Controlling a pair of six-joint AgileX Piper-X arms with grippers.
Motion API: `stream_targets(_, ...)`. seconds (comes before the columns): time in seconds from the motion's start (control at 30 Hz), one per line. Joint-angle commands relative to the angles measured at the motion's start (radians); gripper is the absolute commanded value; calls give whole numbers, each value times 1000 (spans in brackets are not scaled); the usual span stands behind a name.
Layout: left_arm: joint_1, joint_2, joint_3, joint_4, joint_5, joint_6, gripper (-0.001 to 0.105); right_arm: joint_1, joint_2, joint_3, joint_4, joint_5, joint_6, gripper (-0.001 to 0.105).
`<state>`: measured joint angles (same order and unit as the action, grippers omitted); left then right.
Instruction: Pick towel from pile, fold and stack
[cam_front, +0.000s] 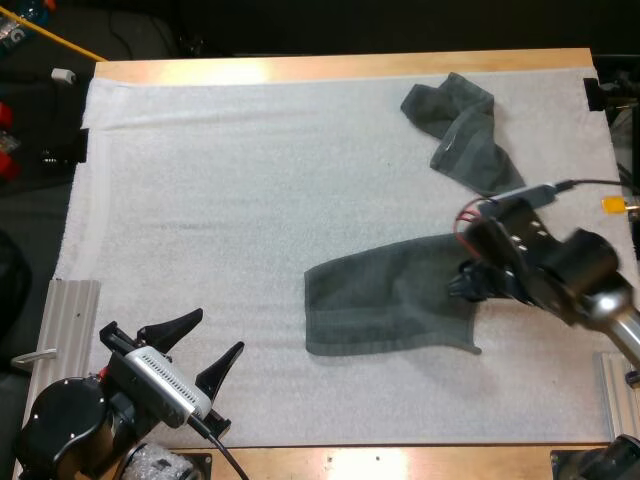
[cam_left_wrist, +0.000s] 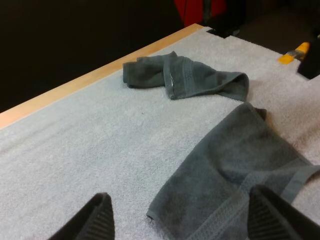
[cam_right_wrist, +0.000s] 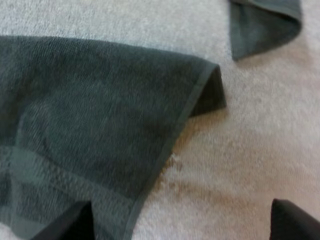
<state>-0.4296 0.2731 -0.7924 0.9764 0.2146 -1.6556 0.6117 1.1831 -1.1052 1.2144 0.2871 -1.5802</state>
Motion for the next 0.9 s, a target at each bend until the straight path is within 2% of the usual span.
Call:
stream_targets(0.0, -4, 3, -5, -11, 7, -15, 55, -3, -39, -9, 30, -5, 19, 69)
stream_targets(0.17, -4, 3, -5, -11, 7, -36, 55, -3, -143, -9, 84, -58, 90, 69)
stream_targets(0.33, -4, 3, -5, 18, 7, -121, 55, -3, -236, 32, 108, -176, 182, 69)
stream_targets(0.57, -4, 3, -5, 159, 7, -146, 55, -3, -309, 144, 107, -195, 250, 69)
stream_targets(0.73, -4, 3, -5, 254, 7, -147, 55, -3, -317, 244, 47, -195, 260, 69)
stream_targets(0.87, -4, 3, -5, 270, 7, -157, 55, -3, -317, 326, -44, -217, 304, 69)
